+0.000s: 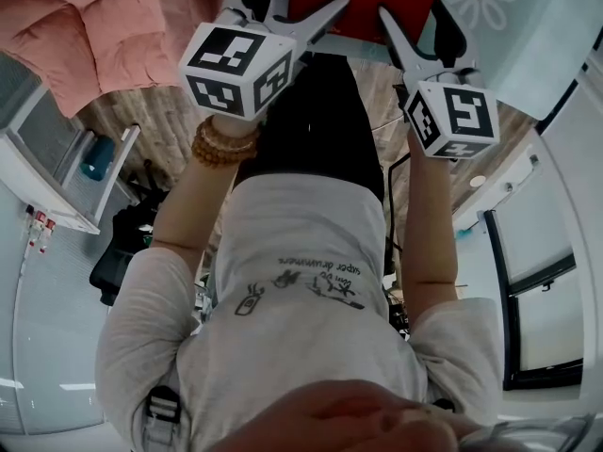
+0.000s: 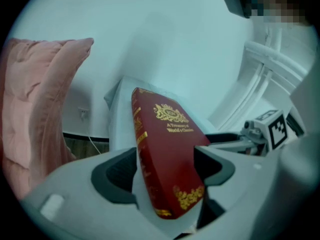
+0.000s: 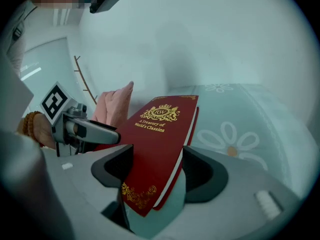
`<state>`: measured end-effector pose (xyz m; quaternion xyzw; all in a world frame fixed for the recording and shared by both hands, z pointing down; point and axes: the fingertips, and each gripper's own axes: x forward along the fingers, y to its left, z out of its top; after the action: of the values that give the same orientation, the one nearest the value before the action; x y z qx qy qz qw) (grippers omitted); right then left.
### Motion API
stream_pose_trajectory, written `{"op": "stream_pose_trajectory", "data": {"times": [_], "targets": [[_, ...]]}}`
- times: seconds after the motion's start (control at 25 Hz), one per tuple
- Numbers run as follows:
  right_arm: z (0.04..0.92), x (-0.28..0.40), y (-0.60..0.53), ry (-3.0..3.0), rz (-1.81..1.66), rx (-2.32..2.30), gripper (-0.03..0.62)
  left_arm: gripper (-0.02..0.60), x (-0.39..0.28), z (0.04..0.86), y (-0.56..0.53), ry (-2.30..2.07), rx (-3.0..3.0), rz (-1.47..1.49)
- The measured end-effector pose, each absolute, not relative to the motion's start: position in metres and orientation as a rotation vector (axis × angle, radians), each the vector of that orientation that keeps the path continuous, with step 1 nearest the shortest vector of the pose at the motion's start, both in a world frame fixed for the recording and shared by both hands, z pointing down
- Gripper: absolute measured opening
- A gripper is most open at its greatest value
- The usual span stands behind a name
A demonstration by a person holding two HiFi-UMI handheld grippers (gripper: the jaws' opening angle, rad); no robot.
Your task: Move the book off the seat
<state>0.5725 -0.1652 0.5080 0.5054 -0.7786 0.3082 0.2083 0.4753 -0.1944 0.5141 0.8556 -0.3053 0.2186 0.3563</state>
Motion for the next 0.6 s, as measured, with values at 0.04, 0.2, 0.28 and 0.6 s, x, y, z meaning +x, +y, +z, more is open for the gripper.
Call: {"op": "stream_pose_trajectory", "data": {"times": [0.04,0.2,0.28,0.6], "targets": [[0.504,0.575,-0.166,-2.152,0.819,1.410,0.309,0.357,0.474,0.509,-0.194,-0.787,2.215,0.563],[0.474,0.580,-0.167,-2.138,0.692,1.445,0.285,0.359,0.469,0.485,-0.193,-0.788,2.226,0.547],[0.454,0.578,-0.167,-2.163,0.660,1.452,0.265,0.359,0.467,0.466,-0.192,-0.785,2.243,0.535],[0.327,0.552,-0.159,-2.345,0.487,1.429,0.173,0.110,0.474,0.322,-0.172,-0.700,2.442,0.318]]}}
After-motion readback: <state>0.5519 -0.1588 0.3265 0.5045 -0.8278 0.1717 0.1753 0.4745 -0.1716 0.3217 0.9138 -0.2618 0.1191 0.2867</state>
